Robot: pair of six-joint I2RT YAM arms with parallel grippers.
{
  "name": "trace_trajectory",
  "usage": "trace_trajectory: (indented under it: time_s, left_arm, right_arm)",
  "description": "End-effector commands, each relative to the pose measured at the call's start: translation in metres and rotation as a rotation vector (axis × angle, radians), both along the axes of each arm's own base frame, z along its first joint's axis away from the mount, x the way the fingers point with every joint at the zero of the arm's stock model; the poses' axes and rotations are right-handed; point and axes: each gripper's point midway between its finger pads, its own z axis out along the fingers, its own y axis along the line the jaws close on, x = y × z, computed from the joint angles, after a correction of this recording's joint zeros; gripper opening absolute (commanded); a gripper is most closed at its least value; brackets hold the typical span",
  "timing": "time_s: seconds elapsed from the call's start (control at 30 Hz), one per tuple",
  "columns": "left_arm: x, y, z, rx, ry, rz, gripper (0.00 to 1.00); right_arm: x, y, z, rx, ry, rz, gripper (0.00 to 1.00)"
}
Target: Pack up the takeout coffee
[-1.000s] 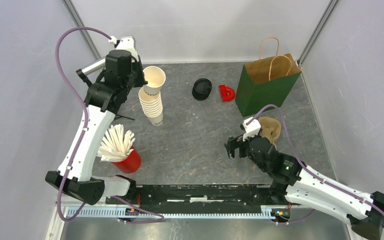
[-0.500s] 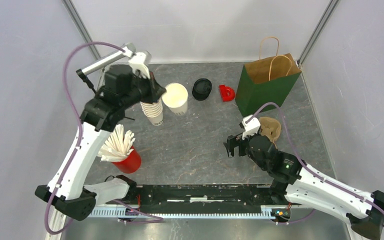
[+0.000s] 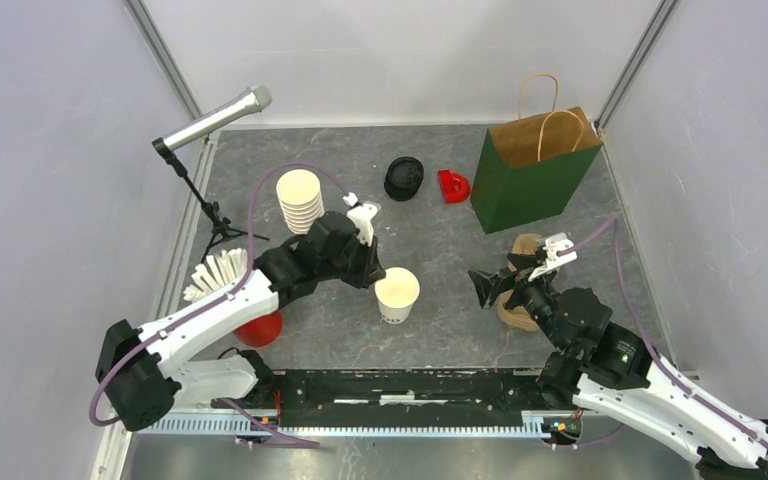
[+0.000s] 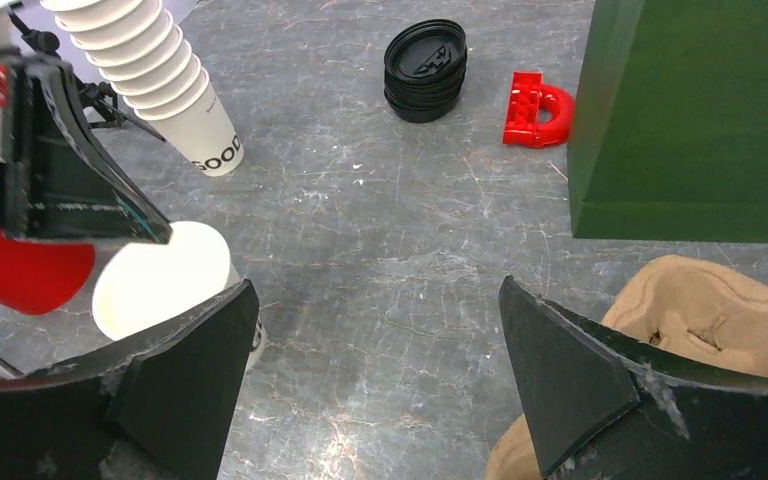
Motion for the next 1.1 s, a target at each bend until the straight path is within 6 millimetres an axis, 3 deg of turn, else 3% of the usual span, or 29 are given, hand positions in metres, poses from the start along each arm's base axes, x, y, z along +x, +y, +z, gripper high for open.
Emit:
trace_trajectory:
  time_s: [0.0, 0.17, 0.4, 0.47, 0.57, 0.73, 0.8, 0.93, 1.07]
  left_arm:
    - [0.020, -0.028, 0.019, -0.160, -0.130, 0.031, 0.02]
    - [0.023, -0.037, -0.006, -0.129, -0.149, 0.024, 0.04]
    - [0.025, -0.042, -0.026, -0.095, -0.142, 0.018, 0.07]
    - [0.026, -0.043, -0.028, -0.097, -0.143, 0.018, 0.11]
    - [0.026, -0.044, -0.022, -0.122, -0.144, 0.033, 0.32]
    - [0.021, -0.036, 0.016, -0.165, -0.177, 0.050, 0.64]
    - [0.022, -0.027, 0.044, -0.168, -0.222, 0.062, 0.72]
    - [0.010, -0.006, 0.099, -0.167, -0.303, 0.042, 0.99]
    - [-0.009, 0.032, 0.136, -0.122, -0.370, 0.046, 1.00]
  right_arm:
    - [0.001, -0.004, -0.001, -0.019, -0.003, -0.018, 0.98]
    - [0.002, -0.003, -0.006, -0.046, 0.015, -0.019, 0.98]
    - [0.003, 0.002, -0.012, -0.060, 0.028, -0.009, 0.98]
    - [0.004, 0.004, -0.014, -0.067, 0.034, -0.005, 0.98]
    - [0.004, 0.006, -0.015, -0.068, 0.043, 0.001, 0.98]
    - [0.003, 0.011, -0.014, -0.055, 0.052, 0.013, 0.98]
    - [0.005, 0.013, -0.015, -0.043, 0.059, 0.004, 0.99]
    - [0.012, 0.027, -0.017, -0.035, 0.059, 0.019, 0.99]
    - [0.026, 0.043, -0.018, -0.068, 0.052, 0.009, 0.99]
